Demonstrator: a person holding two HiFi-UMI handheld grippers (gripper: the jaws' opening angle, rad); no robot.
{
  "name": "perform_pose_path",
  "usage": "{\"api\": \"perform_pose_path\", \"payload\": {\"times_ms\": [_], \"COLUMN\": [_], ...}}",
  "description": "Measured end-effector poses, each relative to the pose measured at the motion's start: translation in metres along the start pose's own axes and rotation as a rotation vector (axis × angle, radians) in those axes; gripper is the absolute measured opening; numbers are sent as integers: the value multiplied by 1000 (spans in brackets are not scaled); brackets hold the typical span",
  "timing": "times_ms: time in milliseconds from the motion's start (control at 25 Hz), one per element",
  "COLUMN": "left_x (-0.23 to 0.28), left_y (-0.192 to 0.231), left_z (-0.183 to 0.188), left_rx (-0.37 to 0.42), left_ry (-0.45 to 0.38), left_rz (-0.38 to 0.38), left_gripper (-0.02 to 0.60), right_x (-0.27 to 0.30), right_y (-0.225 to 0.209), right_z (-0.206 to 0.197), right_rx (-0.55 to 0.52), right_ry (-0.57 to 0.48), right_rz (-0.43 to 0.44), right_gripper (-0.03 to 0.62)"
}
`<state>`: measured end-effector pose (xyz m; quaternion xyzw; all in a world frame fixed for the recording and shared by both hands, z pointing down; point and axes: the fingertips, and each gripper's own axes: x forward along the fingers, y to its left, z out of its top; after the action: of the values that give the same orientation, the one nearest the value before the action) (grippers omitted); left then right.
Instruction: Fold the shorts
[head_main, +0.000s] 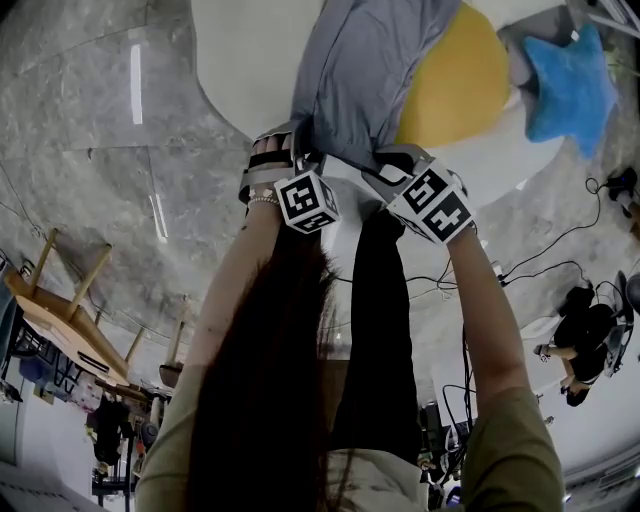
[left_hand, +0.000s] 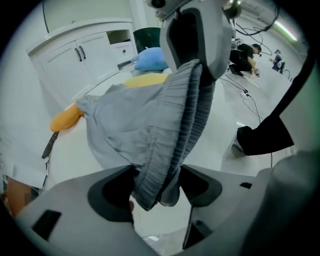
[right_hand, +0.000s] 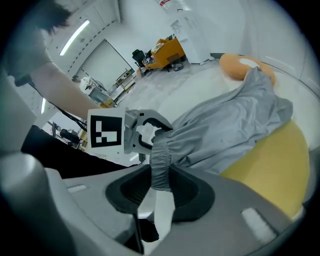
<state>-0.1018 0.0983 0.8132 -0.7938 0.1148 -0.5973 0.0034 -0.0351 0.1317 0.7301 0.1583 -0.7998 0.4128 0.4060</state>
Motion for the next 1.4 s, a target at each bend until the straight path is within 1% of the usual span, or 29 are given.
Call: {"api": "perform_pose_path", "payload": {"times_ms": [40,80,160,200,280,360,440,560,680,760,880,960,1040,1160,1200,1280,1400], "left_x": [-4,-9,-21,-28,-43,-62,-83,-117,-153,-176,-200,-203,-197,-177,-168,-149,-118], "left_y": [4,8,13,15,15,3,-12,-21,-25,-25,-19,-8,9,35,46,72,112], "left_z": [0,1,4,6,11,12,15,25,40,50,65,76,87,100,105,119,139], "left_rx": [-15,-21,-13,-5,11,27,35,27,5,-12,-39,-54,-32,60,80,83,61], "left_ry": [-8,-20,-43,-54,-69,-64,-50,-40,-37,-36,-35,-34,-31,-12,-5,-3,-3], "left_rz": [11,18,17,18,15,-20,-70,-132,-187,-223,-279,-318,-344,-339,-334,-327,-308], "left_gripper": [258,201,142,125,109,95,84,79,74,71,66,66,66,67,67,67,67], "right_x": [-2,-5,-11,-14,-21,-28,-39,-64,-91,-110,-139,-151,-156,-162,-163,-165,-167], "right_y": [0,0,0,0,5,20,41,77,103,105,94,85,71,36,20,-15,-69], "right_z": [-1,-2,-3,-3,-3,-9,-17,-32,-38,-31,-8,3,10,24,30,44,69], "right_rx": [3,13,35,34,10,-12,-13,26,85,112,102,78,86,153,172,193,240], "right_ry": [2,1,1,7,36,81,122,165,159,127,87,83,64,6,-6,-19,-46], "right_rz": [2,4,4,-1,-14,-3,32,111,173,177,169,179,192,205,207,200,174], "right_gripper": [117,117,117,117,115,115,115,115,115,115,115,115,115,115,115,115,115]}}
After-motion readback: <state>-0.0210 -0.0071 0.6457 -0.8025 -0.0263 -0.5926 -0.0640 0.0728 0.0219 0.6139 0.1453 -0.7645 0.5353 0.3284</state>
